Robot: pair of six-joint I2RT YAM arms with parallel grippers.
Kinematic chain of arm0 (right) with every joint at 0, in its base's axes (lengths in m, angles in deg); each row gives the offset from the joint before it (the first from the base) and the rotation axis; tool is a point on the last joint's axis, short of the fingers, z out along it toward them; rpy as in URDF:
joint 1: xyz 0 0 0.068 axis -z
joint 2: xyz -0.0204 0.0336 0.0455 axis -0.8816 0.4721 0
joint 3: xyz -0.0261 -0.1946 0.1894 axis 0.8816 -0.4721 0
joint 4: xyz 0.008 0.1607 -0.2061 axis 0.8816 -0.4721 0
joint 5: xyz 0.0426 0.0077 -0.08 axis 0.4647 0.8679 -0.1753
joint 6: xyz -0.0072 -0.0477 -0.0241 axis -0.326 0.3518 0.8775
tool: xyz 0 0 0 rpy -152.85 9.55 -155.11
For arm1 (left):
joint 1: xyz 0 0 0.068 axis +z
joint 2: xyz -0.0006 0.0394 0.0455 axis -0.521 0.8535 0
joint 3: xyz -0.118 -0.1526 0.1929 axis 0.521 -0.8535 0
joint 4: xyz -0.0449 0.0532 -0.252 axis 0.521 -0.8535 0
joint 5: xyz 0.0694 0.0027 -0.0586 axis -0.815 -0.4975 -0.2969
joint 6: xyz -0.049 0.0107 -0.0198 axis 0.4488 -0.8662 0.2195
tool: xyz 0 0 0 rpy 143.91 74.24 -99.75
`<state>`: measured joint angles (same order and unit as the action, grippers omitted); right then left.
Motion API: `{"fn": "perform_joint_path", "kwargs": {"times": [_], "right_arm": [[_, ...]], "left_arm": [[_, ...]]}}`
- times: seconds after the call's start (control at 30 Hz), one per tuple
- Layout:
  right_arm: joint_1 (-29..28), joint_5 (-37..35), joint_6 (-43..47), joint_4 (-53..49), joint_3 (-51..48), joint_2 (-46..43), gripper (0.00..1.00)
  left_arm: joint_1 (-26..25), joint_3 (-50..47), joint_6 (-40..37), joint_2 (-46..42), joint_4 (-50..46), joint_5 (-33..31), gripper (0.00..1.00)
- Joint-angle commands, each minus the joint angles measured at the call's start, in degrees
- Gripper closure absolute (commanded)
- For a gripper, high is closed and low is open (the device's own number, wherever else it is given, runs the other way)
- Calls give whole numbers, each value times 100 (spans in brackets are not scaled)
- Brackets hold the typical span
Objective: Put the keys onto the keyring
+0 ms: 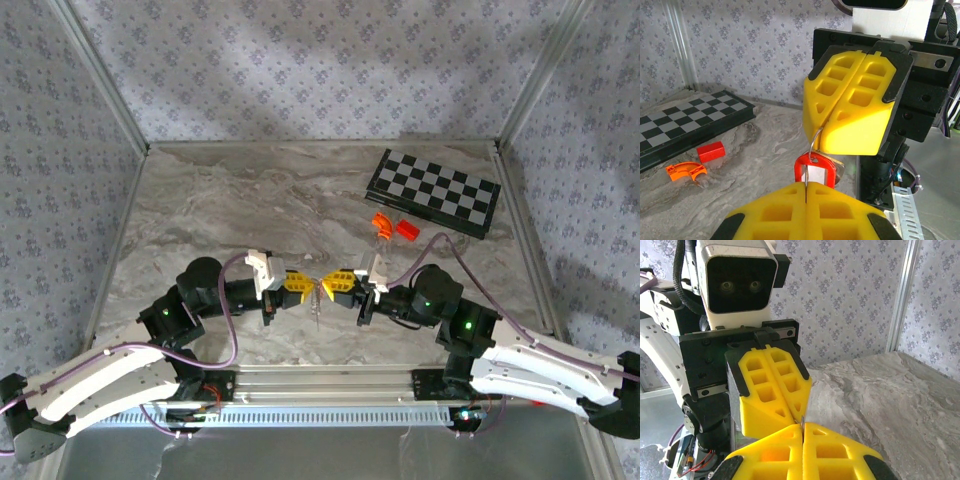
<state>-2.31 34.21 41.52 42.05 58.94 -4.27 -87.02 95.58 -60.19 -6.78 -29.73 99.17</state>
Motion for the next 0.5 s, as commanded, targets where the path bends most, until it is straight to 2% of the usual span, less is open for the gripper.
{"fn": "perform_joint_path", "kwargs": {"times": [0.0,0.47], "right_arm": [[-44,-82,-1,-13,-46,-10,100],[-42,-134,-10,77,-128,-10,100]], "left_arm": [[-35,83,68,-120,375,-18,100],[-46,60,108,-114,461,54,100]]}}
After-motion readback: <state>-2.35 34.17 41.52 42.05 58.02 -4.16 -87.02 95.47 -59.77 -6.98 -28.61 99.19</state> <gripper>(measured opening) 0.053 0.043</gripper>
